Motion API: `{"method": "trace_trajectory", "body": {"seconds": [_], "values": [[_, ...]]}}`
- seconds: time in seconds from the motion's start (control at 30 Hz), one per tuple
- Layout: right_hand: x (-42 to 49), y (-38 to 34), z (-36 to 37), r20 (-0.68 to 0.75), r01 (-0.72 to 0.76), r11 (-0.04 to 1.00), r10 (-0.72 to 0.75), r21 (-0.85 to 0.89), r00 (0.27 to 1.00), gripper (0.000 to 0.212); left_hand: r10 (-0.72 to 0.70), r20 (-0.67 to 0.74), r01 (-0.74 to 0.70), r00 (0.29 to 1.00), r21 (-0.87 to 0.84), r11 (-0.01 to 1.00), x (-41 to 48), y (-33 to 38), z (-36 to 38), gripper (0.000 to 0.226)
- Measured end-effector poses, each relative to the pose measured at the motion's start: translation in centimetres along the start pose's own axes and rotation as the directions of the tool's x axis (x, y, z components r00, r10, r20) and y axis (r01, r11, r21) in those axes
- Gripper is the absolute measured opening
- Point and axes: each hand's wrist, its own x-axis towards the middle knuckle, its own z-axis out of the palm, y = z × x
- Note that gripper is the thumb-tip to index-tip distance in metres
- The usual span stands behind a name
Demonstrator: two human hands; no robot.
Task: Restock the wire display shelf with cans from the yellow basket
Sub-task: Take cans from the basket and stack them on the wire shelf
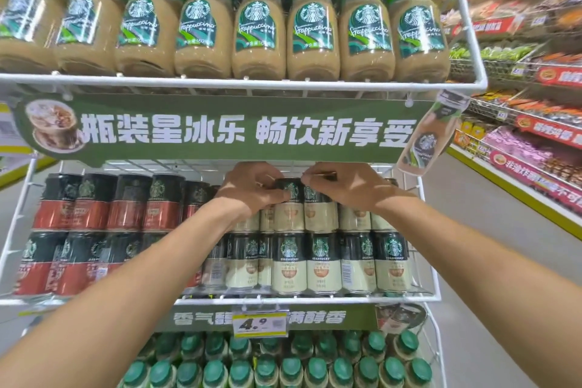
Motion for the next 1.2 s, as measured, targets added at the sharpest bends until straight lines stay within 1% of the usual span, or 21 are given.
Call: {"method": "trace_trajectory", "body": {"seconds": [0.03,0.07,0.1,0.13,0.2,0.27,0.4,0.5,0.57,0.63,0.7,0.77,0.83,0.87,0.9,0.97,1.03,1.07,1.13,1.17,1.2], "values": [[0.2,-0.3,-0.2,-0.003,0.049,0.993,-0.049,0.109,0.999,0.029,0.005,-0.011,-0.005,1.0,0.005,1.0,0.1,-0.1,0.0,0.036],[0.5,-0.3,-0.3,-0.01,0.029,0.989,-0.028,0.146,1.0,0.037,0.006,-0.018,-0.006,1.0,0.001,1.0,0.2,-0.1,0.1,0.035],[0.7,-0.3,-0.4,0.044,-0.067,0.953,0.057,0.296,0.997,0.041,0.005,-0.021,-0.005,1.0,0.004,1.0,0.3,-0.2,0.1,0.035],[1.0,0.2,-0.2,0.084,-0.11,0.918,0.085,0.381,0.993,0.04,0.005,-0.021,-0.004,1.0,0.01,1.0,0.3,-0.3,0.2,0.036],[0.8,1.0,-0.1,0.122,-0.156,0.885,0.113,0.438,0.986,0.036,0.001,-0.025,-0.001,1.0,0.021,1.0,0.5,-0.4,0.2,0.039],[0.7,1.1,-0.1,0.123,-0.159,0.888,0.117,0.431,0.985,0.031,0.001,-0.038,0.0,0.999,0.029,1.0,0.5,-0.4,0.2,0.042],[0.7,1.0,-0.1,0.114,-0.153,0.908,0.117,0.39,0.986,0.025,-0.001,-0.059,0.001,0.998,0.009,1.0,0.1,-0.3,0.3,0.038],[0.6,0.9,-0.2,0.1,-0.143,0.921,0.115,0.361,0.988,0.025,-0.002,-0.08,0.001,0.997,-0.015,1.0,-0.4,-0.2,0.5,0.041],[0.4,0.6,-0.4,0.104,-0.164,0.923,0.136,0.349,0.985,0.027,-0.003,-0.077,0.002,0.997,-0.009,1.0,-0.7,0.1,0.5,0.045],[0.1,0.2,-0.4,0.085,-0.16,0.939,0.141,0.304,0.986,0.03,-0.013,-0.075,0.015,0.997,0.033,0.999,-0.9,0.5,0.7,0.048],[-0.3,-0.4,-0.3,0.04,-0.145,0.967,0.139,0.21,0.989,0.035,-0.008,-0.104,0.017,0.995,0.087,0.996,-1.3,0.9,1.0,0.047],[-1.2,-1.5,-0.3,-0.009,-0.167,0.972,0.171,0.163,0.985,0.04,0.033,-0.146,-0.016,0.989,0.115,0.993,-1.9,0.9,1.3,0.04],[-2.4,-2.6,-0.1,-0.092,-0.124,0.986,0.134,0.111,0.987,0.036,0.106,-0.151,-0.073,0.983,0.207,0.976,-3.0,0.4,1.3,0.028],[-3.1,-3.1,0.0,-0.114,-0.112,0.991,0.119,0.066,0.986,0.036,0.141,-0.127,-0.097,0.982,0.304,0.948,-3.7,0.1,1.3,0.025],[-3.8,-3.7,0.1,-0.117,-0.117,0.993,0.119,0.021,0.986,0.039,0.18,-0.096,-0.124,0.979,0.422,0.898,-4.4,-0.3,1.1,0.022],[-5.2,-5.1,0.4,-0.073,-0.154,0.988,0.152,-0.021,0.986,0.043,0.277,-0.049,-0.185,0.96,0.632,0.752,-6.4,-0.7,0.8,0.019],[-6.3,-6.3,0.7,-0.075,-0.184,0.983,0.181,-0.03,0.981,0.044,0.359,0.003,-0.237,0.933,0.757,0.609,-7.9,-0.8,0.5,0.033],[-7.1,-7.0,0.7,-0.104,-0.193,0.98,0.188,-0.042,0.977,0.047,0.357,0.048,-0.255,0.933,0.789,0.56,-9.0,-0.7,0.3,0.039],[-8.7,-8.5,0.6,-0.125,-0.224,0.973,0.216,-0.054,0.968,0.049,0.304,0.125,-0.272,0.944,0.818,0.508,-11.0,-0.7,0.3,0.042],[-9.5,-9.1,0.6,-0.094,-0.241,0.969,0.235,-0.061,0.967,0.051,0.267,0.157,-0.276,0.951,0.823,0.497,-11.9,-0.9,0.4,0.048],[-10.3,-9.7,0.8,-0.042,-0.261,0.962,0.259,-0.078,0.965,0.057,0.228,0.185,-0.278,0.956,0.819,0.502,-12.9,-1.2,0.7,0.06]]}}
